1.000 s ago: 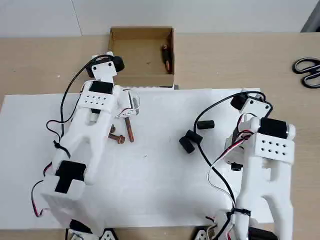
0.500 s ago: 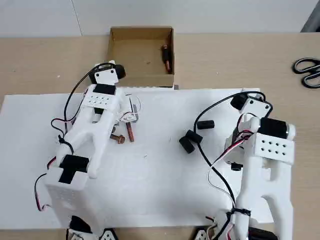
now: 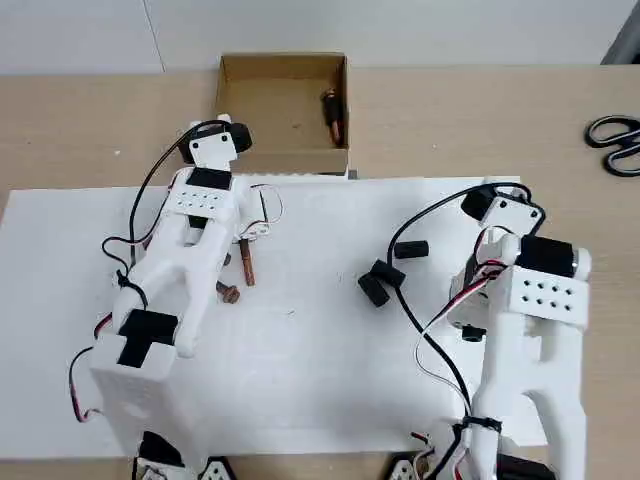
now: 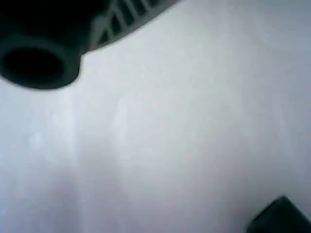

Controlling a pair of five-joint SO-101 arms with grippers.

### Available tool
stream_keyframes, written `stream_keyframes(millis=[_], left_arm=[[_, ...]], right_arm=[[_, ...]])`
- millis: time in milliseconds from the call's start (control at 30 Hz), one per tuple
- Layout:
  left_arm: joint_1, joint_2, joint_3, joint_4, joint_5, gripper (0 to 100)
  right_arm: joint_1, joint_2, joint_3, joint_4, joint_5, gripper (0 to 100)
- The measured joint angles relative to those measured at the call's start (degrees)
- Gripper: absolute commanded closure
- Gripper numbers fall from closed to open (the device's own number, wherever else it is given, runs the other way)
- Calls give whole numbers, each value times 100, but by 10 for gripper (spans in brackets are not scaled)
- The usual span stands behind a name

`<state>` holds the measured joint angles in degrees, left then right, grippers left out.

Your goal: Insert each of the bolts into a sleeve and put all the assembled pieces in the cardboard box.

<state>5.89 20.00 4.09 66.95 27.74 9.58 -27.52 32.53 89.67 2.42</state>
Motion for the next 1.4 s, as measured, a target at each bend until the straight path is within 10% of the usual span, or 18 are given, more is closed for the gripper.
stream_keyframes(millis=[967, 1400], left_arm=[[9, 431, -721, 870, -18, 995], [264, -1600, -2189, 1486, 0, 995]], right_arm=[[0, 0, 0, 0, 0, 995], [0, -26, -1266, 782, 18, 996]])
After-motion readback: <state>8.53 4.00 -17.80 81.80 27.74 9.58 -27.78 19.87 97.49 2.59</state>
